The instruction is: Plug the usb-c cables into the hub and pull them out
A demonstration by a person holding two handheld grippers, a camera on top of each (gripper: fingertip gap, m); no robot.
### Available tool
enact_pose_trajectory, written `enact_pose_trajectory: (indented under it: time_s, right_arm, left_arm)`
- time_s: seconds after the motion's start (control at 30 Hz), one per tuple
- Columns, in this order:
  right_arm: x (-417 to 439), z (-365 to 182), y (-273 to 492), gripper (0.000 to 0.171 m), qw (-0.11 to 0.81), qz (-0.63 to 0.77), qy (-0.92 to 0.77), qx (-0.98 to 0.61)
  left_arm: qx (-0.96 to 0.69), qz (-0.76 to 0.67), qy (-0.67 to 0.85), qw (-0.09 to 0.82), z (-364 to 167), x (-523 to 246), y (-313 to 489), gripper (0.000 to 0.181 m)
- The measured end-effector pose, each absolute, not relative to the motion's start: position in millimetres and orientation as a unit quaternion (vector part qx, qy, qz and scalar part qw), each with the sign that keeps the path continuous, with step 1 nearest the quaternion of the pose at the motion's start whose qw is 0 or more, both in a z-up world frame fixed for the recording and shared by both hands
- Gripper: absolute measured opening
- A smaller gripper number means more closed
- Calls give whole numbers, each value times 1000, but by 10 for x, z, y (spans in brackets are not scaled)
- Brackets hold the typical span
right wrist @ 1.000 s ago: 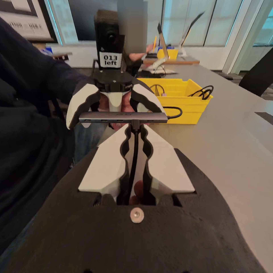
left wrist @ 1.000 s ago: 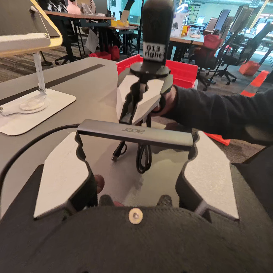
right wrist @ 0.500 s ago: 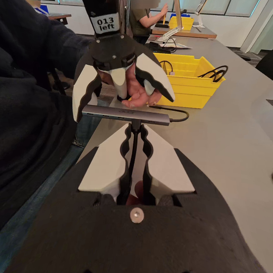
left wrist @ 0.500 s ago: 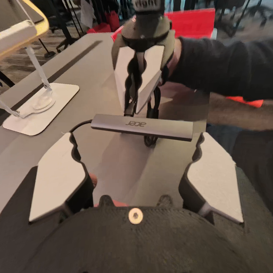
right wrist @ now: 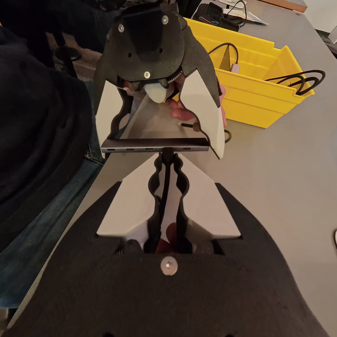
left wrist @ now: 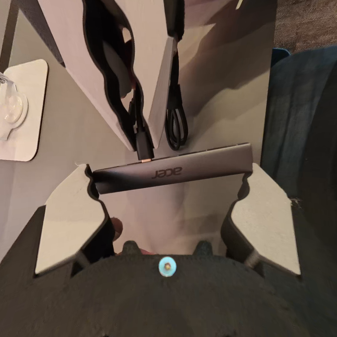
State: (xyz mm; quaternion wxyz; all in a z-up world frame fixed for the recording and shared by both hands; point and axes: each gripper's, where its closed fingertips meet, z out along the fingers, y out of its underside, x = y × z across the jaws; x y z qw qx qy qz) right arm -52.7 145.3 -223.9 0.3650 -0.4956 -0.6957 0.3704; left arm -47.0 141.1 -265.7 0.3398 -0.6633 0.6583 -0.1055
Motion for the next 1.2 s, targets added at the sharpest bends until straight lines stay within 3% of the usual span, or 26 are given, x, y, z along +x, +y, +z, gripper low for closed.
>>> enact_pose_trajectory:
  time_s: [0.23,0.27,0.3,0.33,0.37,0.43,0.47,0.7,0.9,1.2]
  right_arm:
    - [-509,-2242,1406,11,364,383,-695,-488]
    - [-513,-2195,1360,11,366,402,-690,-479]
    - [-522,-2123,1347,10,375,421,-677,-473]
    - [-524,-2090,1353,9,383,428,-670,-470]
    - [-525,-2098,1380,9,390,422,-670,-471]
    - [-522,-2173,1419,10,388,407,-674,-478]
    - [-520,-2186,1423,10,387,408,-674,-479]
    - [-524,-2195,1417,10,396,392,-679,-479]
    - [-546,-2257,1418,10,397,368,-688,-484]
    - [-589,-2365,1442,10,388,320,-707,-497]
  left_arm:
    - [-663,-112,654,348,-2671,-459,1435,144]
    - [-664,-71,640,380,-2609,-548,1594,76]
    - [-657,-73,627,413,-2533,-570,1667,52]
    - [-667,-112,605,421,-2478,-558,1668,42]
    - [-681,-139,586,416,-2462,-554,1670,47]
    - [-687,-135,593,398,-2518,-550,1641,88]
    - [-687,-133,602,383,-2565,-550,1606,98]
    - [-700,-188,616,308,-2650,-543,1362,147]
    - [-701,-273,596,279,-2477,-504,1196,147]
    - [-708,-168,628,278,-2734,-533,1297,147]
